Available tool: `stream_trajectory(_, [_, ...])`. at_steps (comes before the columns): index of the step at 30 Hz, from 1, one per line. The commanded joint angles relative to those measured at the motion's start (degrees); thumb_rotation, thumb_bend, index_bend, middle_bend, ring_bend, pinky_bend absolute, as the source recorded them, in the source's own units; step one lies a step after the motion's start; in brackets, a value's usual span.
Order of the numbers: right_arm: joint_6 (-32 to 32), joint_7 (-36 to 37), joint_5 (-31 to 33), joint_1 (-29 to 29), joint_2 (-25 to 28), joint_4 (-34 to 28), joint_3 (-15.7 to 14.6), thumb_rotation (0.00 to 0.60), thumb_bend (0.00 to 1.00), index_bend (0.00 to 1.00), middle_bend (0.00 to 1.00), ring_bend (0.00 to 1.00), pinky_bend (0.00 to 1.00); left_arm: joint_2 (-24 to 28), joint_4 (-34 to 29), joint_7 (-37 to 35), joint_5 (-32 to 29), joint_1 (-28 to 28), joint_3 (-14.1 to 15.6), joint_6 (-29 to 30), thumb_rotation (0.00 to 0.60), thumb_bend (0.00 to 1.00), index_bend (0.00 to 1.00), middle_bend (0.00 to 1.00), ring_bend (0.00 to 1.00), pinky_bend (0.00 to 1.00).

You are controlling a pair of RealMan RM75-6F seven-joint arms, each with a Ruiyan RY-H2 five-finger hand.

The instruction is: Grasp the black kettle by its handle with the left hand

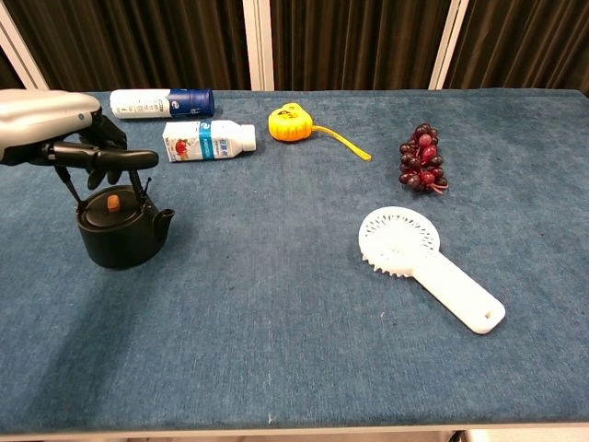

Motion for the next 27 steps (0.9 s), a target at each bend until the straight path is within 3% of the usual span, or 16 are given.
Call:
stream_trajectory(1, [-0.05, -0.05, 0.0, 0.01, 0.0, -0.02, -0.02, 0.6, 0.0, 0.0, 0.03, 0.0, 0.0, -0.13, -0.05, -0.05, 0.02, -0.36, 0.29, -0.07, 0.083, 0.01, 0.56, 0.6, 0.45, 0.0])
stream_trajectory(27, [-0.42, -0.1, 0.43, -0.02, -0.12, 0.09, -0.02, 0.6, 0.0, 0.0, 0.03, 0.0, 0.0, -1.43, -0.64, 1.51, -3.14, -3.15, 3.24, -0.1, 0.084, 0.01, 0.81, 0.85, 0.68, 0.0])
